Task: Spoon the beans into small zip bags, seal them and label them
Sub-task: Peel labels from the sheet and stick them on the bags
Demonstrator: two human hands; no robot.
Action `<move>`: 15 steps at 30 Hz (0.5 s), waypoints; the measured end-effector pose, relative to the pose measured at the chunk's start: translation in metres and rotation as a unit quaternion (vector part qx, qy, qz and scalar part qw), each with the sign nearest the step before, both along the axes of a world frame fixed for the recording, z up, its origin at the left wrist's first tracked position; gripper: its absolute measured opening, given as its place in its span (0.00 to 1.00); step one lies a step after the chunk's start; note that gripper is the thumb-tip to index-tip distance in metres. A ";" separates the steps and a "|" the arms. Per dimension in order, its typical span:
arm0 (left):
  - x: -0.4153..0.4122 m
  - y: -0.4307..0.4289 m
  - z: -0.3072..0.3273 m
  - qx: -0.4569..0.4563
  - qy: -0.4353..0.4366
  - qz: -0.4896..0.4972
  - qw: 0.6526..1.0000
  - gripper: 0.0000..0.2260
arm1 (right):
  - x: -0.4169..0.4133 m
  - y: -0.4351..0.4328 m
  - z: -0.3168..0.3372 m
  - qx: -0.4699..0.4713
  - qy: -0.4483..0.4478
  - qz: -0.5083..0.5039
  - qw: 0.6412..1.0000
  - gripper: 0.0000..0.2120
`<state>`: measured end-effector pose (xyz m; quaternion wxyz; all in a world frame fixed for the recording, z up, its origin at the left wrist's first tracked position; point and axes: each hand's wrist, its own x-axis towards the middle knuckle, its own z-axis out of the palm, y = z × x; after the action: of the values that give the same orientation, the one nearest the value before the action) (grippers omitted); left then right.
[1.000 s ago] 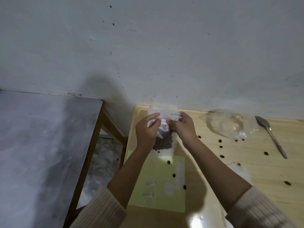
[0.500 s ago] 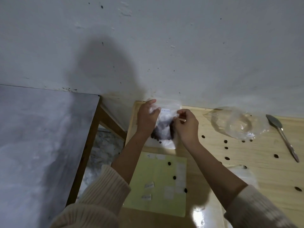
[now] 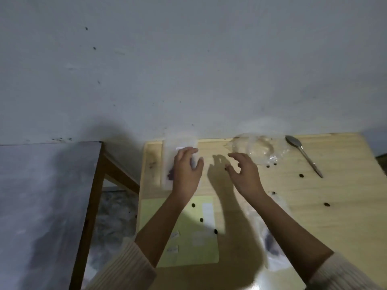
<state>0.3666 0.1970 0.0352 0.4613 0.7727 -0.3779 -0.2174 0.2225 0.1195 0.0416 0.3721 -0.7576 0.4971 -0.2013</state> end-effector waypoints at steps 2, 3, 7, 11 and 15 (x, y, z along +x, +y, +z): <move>-0.042 0.008 -0.008 0.012 0.033 -0.072 0.997 0.09 | -0.043 0.006 0.002 -0.011 0.023 -0.039 0.999 0.14; -0.063 0.012 -0.014 0.029 0.046 -0.105 0.993 0.10 | -0.065 0.011 0.001 -0.014 0.037 -0.061 0.997 0.13; -0.132 0.035 -0.031 0.124 0.085 -0.161 0.975 0.18 | -0.136 0.035 -0.008 0.000 0.099 -0.128 0.987 0.15; -0.168 0.048 -0.041 0.175 0.080 -0.185 0.964 0.26 | -0.167 0.056 -0.022 0.031 0.152 -0.138 0.978 0.17; -0.182 0.048 -0.043 0.168 0.114 -0.191 0.960 0.28 | -0.170 0.069 -0.030 0.045 0.159 -0.117 0.979 0.14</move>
<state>0.1851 0.2450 -0.0078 0.3152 0.7223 -0.4214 -0.4487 0.0528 0.1887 0.0111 0.2959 -0.6993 0.6433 -0.0977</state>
